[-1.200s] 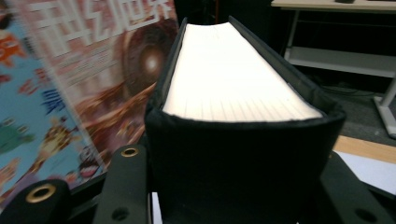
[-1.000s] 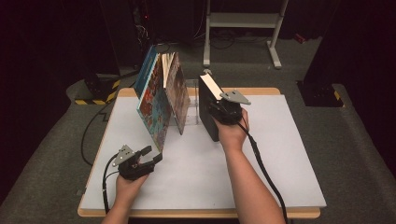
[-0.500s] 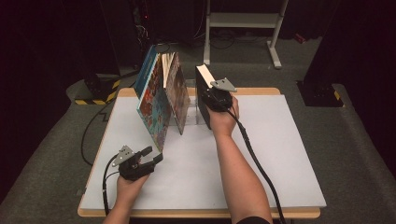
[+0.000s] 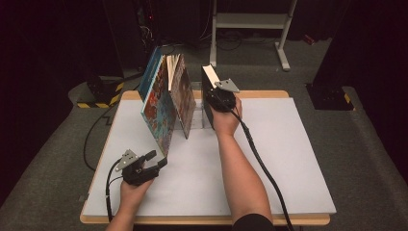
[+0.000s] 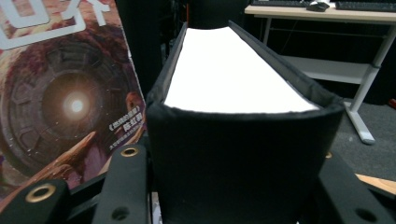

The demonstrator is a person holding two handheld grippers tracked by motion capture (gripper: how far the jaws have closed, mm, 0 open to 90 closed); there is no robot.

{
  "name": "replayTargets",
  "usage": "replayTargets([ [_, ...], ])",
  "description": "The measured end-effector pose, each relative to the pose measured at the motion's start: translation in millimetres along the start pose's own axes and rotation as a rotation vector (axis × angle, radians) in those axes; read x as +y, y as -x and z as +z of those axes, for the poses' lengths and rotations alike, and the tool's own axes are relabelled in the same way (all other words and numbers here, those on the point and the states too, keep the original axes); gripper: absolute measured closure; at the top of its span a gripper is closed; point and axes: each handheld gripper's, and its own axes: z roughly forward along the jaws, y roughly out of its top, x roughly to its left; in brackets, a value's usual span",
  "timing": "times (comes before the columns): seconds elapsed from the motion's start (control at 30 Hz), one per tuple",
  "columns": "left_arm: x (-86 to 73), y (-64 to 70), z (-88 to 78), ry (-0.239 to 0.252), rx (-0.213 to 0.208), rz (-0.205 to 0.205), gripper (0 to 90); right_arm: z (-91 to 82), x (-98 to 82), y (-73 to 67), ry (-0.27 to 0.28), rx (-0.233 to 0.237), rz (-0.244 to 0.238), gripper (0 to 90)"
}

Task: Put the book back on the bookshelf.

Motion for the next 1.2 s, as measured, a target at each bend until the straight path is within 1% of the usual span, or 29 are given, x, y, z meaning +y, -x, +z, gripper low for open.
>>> replayTargets([
  [0.03,-0.1,-0.1,0.2,-0.001,0.0,0.0,36.0,-0.1,-0.7,-1.2,0.003,-0.004,-0.002,53.6],
  [0.13,-0.1,0.8,0.2,0.005,0.012,0.01,36.3,-1.4,-3.3,-2.2,0.002,-0.009,0.019,52.9],
  [0.2,0.3,1.5,0.1,0.006,0.009,0.009,36.3,-3.5,-6.5,-3.5,0.002,-0.014,0.021,52.3],
  [0.23,0.5,2.1,0.3,0.003,0.009,0.018,36.3,-4.2,-7.1,-4.2,-0.002,-0.015,0.027,52.1],
  [0.3,0.6,2.6,0.5,-0.001,0.01,0.021,36.3,-6.1,-9.0,-6.5,-0.003,-0.013,0.012,51.5],
  [0.37,0.5,2.6,0.2,-0.003,0.011,0.023,36.3,-7.1,-8.3,-6.3,-0.011,-0.008,0.013,50.6],
  [0.4,0.5,2.5,0.1,-0.005,0.012,0.023,36.3,-8.5,-7.3,-3.9,-0.023,0.018,0.035,47.9],
  [0.47,0.6,2.9,-0.3,-0.001,0.018,0.024,36.3,-11.9,-7.0,0.2,-0.04,0.054,0.057,45.7],
  [0.5,0.5,3.1,0.1,-0.001,0.019,0.025,36.3,-18.5,-9.5,3.7,-0.047,0.081,0.066,45.6],
  [0.6,0.2,4.4,2.0,-0.014,0.018,0.031,36.3,-33.7,-16.8,7.6,-0.047,0.11,0.062,46.6],
  [0.67,0.5,6.4,3.5,-0.023,0.026,0.04,36.3,-41.4,-21.2,11.1,-0.053,0.127,0.081,48.2],
  [0.7,0.4,7.1,4.1,-0.024,0.022,0.042,36.3,-42.7,-22.4,12.8,-0.055,0.139,0.093,48.5],
  [0.83,0.9,10.4,5.4,-0.024,0.018,0.047,36.3,-42.9,-18.6,8.8,-0.075,0.12,0.107,49.3],
  [0.93,0.7,10.5,5.8,-0.026,0.017,0.049,36.3,-40.1,-15.9,2.2,-0.08,0.11,0.111,48.7],
  [1.0,0.5,10.1,6.4,-0.032,0.015,0.051,36.3,-37.9,-14.6,-2.4,-0.079,0.115,0.124,47.6],
  [1.13,-0.1,9.2,7.1,-0.047,0.014,0.055,36.2,-32.6,-12.9,-10.6,-0.077,0.117,0.114,46.5],
  [1.2,-0.1,8.6,7.2,-0.047,0.012,0.053,36.1,-30.3,-11.9,-13.1,-0.074,0.115,0.116,46.1],
])
